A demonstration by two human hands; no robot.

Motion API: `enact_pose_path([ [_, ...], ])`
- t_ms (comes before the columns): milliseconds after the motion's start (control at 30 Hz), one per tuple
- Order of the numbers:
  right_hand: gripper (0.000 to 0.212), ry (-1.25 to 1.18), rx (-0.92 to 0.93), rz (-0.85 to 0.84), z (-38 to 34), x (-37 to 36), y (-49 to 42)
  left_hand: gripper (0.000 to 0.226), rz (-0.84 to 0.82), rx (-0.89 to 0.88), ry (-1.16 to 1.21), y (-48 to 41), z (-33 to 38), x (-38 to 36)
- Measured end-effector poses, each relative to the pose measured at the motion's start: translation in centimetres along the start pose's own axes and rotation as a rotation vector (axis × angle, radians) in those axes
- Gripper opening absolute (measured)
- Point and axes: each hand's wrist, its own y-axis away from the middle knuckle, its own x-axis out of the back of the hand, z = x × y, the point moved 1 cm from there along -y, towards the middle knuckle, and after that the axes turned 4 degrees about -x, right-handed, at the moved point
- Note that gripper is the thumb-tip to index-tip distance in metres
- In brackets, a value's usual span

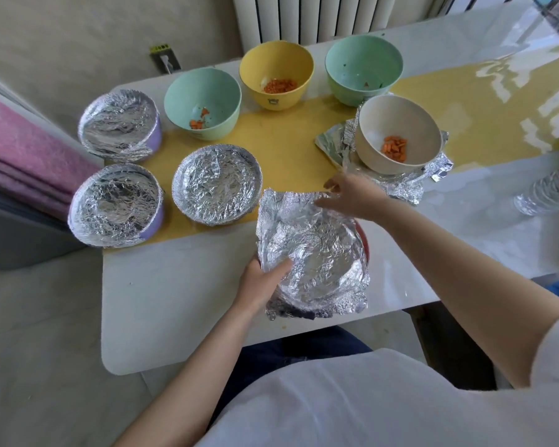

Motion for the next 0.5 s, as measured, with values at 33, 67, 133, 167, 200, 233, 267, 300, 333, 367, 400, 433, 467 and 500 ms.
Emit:
enact_pose_path([
  [33, 0.051, 0.024, 0.004, -0.019, 0.1, 0.1, -0.4, 0.037, 0.004, 0.008, 0.002, 0.0, 0.2, 0.2],
  [67, 0.044, 0.038, 0.009, -0.021, 0.2, 0.1, -0.5, 0.028, 0.009, 0.014, 0.021, 0.0, 0.4, 0.4],
  [133, 0.032, 0.036, 0.005, 0.007, 0.5, 0.0, -0.4, 0.018, 0.035, 0.016, 0.077, -0.4, 0.6, 0.8],
  [167, 0.029, 0.03, -0.009, 0.032, 0.8, 0.0, -0.2, 0.016, 0.049, 0.007, 0.092, -0.8, 0.7, 1.1],
  [200, 0.027, 0.024, -0.032, 0.05, 1.1, 0.0, 0.1, 0.015, 0.063, -0.009, 0.089, -1.2, 0.8, 1.4],
  [233, 0.027, 0.017, -0.066, 0.051, 1.4, 0.1, 0.6, 0.015, 0.077, -0.037, 0.066, -1.5, 1.3, 1.7],
  [267, 0.026, 0.0, -0.105, 0.033, 1.7, 0.2, 1.1, 0.018, 0.095, -0.075, 0.024, -2.0, 1.6, 2.0],
  [300, 0.024, -0.03, -0.148, -0.003, 1.9, 0.3, 1.7, 0.022, 0.106, -0.119, -0.04, -2.5, 1.9, 2.2],
  [333, 0.023, -0.062, -0.192, -0.046, 2.2, 0.2, 2.3, 0.026, 0.117, -0.175, -0.122, -3.0, 2.5, 2.4],
  [367, 0.022, -0.084, -0.24, -0.093, 2.4, 0.1, 2.8, 0.028, 0.119, -0.231, -0.212, -3.5, 3.3, 2.5],
  [400, 0.022, -0.097, -0.285, -0.139, 2.6, 0.0, 3.2, 0.023, 0.113, -0.286, -0.283, -3.9, 4.1, 2.6],
  [433, 0.02, -0.099, -0.323, -0.186, 2.7, 0.1, 3.5, 0.016, 0.084, -0.336, -0.342, -4.4, 4.7, 2.6],
  [467, 0.018, -0.108, -0.346, -0.225, 2.9, 0.2, 3.8, 0.033, 0.054, -0.378, -0.399, -4.9, 5.4, 2.5],
  [500, 0.016, -0.128, -0.357, -0.255, 3.0, 0.4, 4.1, 0.05, 0.025, -0.389, -0.464, -5.2, 6.1, 2.5],
])
